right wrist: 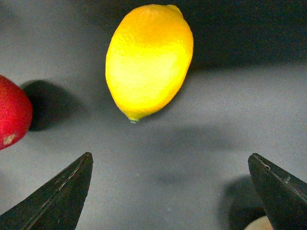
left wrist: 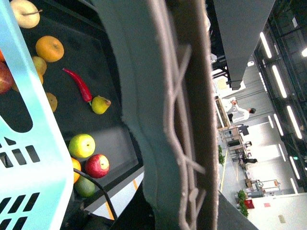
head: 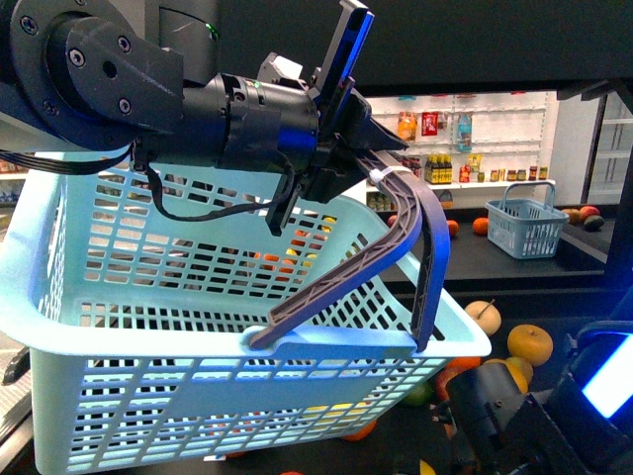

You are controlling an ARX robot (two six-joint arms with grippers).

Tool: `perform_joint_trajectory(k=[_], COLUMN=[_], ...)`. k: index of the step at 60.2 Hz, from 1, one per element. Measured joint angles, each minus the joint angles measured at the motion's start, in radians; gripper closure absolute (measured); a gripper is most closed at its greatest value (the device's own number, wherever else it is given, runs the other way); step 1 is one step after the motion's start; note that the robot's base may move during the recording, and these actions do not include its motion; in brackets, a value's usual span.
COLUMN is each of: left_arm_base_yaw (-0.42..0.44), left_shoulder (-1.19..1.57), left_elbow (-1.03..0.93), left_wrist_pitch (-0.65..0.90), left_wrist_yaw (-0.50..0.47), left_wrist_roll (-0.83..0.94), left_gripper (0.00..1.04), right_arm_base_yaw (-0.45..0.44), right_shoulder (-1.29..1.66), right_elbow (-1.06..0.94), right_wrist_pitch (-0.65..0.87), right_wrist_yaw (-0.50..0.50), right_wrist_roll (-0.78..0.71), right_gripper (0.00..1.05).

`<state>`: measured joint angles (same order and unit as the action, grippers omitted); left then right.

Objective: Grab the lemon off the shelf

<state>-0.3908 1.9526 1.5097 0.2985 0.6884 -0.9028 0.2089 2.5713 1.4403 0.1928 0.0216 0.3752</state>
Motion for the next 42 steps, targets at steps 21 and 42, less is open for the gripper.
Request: perform_joint_trajectory(k=[21, 42], left_arm_base_yaw=[0.002, 0.001], left_shoulder=[0.000, 0.000], left_elbow=[0.000, 0.000], left_wrist_pitch=[0.000, 0.000], left_wrist_yaw=[-0.011, -0.001], left_wrist_roll=[0.024, 0.008], left_gripper=[0.97, 0.97], right_arm_base_yaw=[0.024, 0.026], right_shoulder=[0.177, 0.287], right_elbow=[0.304, 0.534], right_wrist_pitch=[-0.145, -0.260], right_wrist_yaw=[0.063, 0.081], right_wrist_roll=[0.027, 0.024], right_gripper=[0.07, 0.07])
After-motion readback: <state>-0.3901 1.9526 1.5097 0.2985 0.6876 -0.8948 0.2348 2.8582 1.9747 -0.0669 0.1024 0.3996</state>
